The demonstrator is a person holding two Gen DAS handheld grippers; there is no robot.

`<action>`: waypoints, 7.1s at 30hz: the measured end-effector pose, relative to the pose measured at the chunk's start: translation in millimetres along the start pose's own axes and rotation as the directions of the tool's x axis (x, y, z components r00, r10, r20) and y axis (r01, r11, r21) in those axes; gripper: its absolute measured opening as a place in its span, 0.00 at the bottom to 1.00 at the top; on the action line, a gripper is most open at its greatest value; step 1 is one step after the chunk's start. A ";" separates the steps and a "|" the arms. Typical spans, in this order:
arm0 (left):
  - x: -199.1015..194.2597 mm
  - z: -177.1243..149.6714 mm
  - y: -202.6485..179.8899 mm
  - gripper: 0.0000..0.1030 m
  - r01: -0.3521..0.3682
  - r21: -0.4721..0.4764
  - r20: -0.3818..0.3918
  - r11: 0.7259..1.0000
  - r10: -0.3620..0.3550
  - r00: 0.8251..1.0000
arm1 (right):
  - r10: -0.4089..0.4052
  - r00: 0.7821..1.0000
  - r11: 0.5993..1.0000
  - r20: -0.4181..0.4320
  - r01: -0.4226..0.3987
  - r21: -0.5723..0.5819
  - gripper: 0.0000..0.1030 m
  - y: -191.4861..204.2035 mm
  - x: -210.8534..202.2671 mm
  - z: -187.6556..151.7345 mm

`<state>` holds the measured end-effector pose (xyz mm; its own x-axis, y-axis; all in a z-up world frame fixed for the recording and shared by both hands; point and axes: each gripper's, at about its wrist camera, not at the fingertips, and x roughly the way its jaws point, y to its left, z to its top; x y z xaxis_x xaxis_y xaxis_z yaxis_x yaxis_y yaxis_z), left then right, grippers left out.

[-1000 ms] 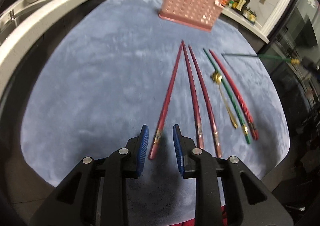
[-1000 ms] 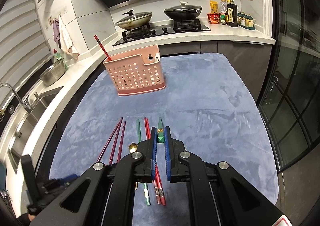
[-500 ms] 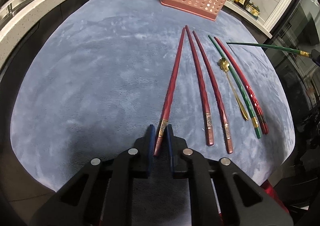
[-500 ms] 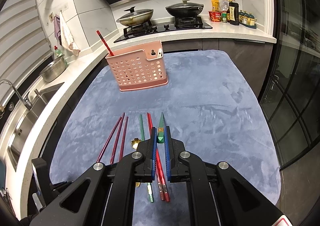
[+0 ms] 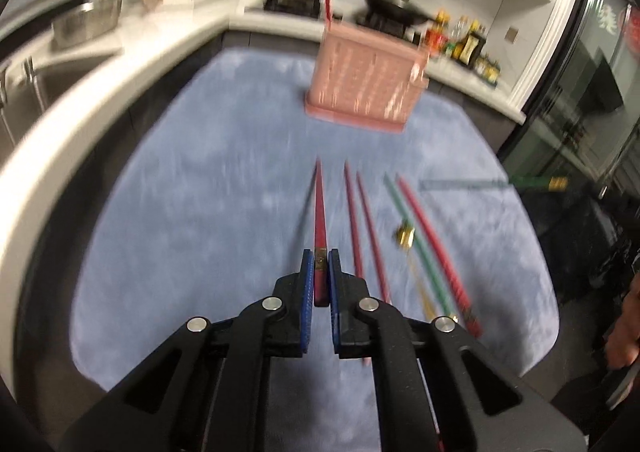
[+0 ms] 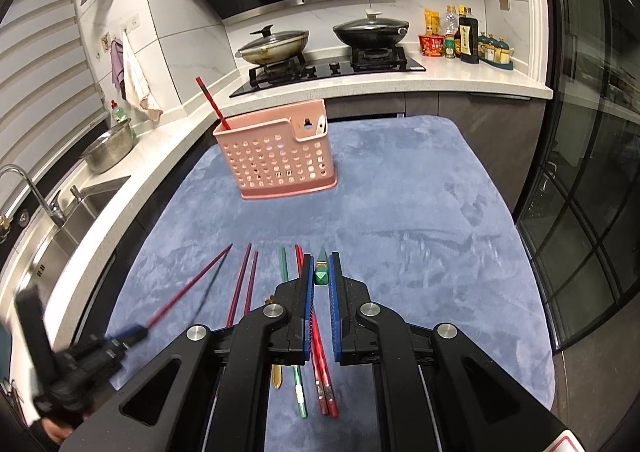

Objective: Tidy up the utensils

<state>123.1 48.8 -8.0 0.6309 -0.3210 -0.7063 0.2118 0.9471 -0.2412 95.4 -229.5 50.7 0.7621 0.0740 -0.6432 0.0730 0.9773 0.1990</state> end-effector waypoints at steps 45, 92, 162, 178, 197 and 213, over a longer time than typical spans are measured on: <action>8.8 322.2 -70.0 0.07 -0.036 0.078 0.488 0.996 -0.007 0.873 | 0.142 0.930 0.988 0.340 -0.154 0.006 0.07 33.0 90.0 267.8; 40.6 258.1 -62.6 0.46 -0.111 0.056 0.362 0.992 0.083 0.929 | 0.139 0.984 0.989 0.112 -0.133 -0.056 0.32 28.7 110.9 187.4; 73.3 -81.6 -37.5 0.46 -0.114 0.107 -0.190 0.988 0.133 0.973 | -0.074 0.952 0.994 -0.296 0.047 -0.097 0.33 -21.3 72.0 -143.7; 80.6 -82.6 -38.5 0.45 -0.119 0.113 -0.183 0.986 0.138 0.973 | -0.059 0.953 0.991 -0.296 0.021 -0.130 0.12 -7.9 83.8 -140.6; 70.4 -79.9 -39.5 0.07 -0.034 0.089 -0.179 0.995 0.050 0.983 | -0.030 0.961 0.994 -0.274 0.001 -0.106 0.08 -7.1 74.3 -132.8; 19.3 -30.0 -51.4 0.07 -0.016 0.072 -0.044 0.997 0.020 0.999 | -0.013 0.988 0.997 -0.153 0.001 -0.077 0.08 -0.6 32.7 -79.5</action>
<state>102.0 -6.2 -29.2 0.6018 -0.3021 -0.7393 0.2548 0.9499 -0.1808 69.2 -211.9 -29.2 0.6540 0.0910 -0.7510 0.0244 0.9897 0.1411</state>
